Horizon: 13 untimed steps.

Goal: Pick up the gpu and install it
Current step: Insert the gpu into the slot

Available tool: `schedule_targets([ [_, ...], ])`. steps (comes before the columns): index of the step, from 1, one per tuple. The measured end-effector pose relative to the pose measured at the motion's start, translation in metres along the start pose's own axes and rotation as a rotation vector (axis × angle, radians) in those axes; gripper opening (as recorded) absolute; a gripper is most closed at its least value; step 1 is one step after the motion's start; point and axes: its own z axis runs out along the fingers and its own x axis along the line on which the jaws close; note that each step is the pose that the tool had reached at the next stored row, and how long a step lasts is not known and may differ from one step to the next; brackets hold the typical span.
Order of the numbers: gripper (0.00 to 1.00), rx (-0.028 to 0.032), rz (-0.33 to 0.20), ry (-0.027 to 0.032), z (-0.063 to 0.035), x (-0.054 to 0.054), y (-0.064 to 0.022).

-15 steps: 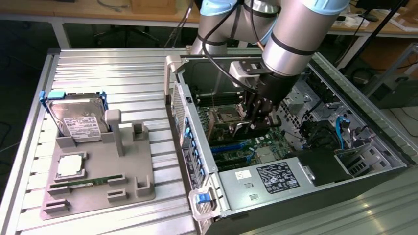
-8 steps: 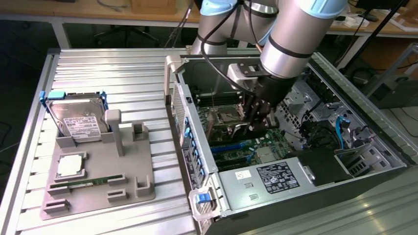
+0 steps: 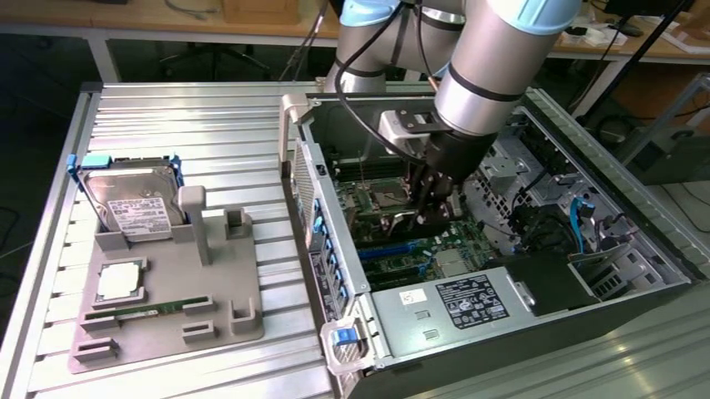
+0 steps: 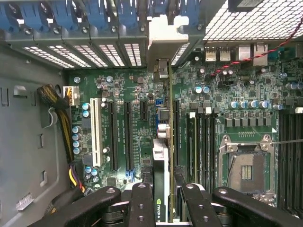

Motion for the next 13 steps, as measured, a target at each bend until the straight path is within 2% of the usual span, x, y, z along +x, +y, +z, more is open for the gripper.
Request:
schedule_targets([
  [13, 0.27, 0.0, 0.0, 0.0001, 0.0077, 0.0, 0.0116],
])
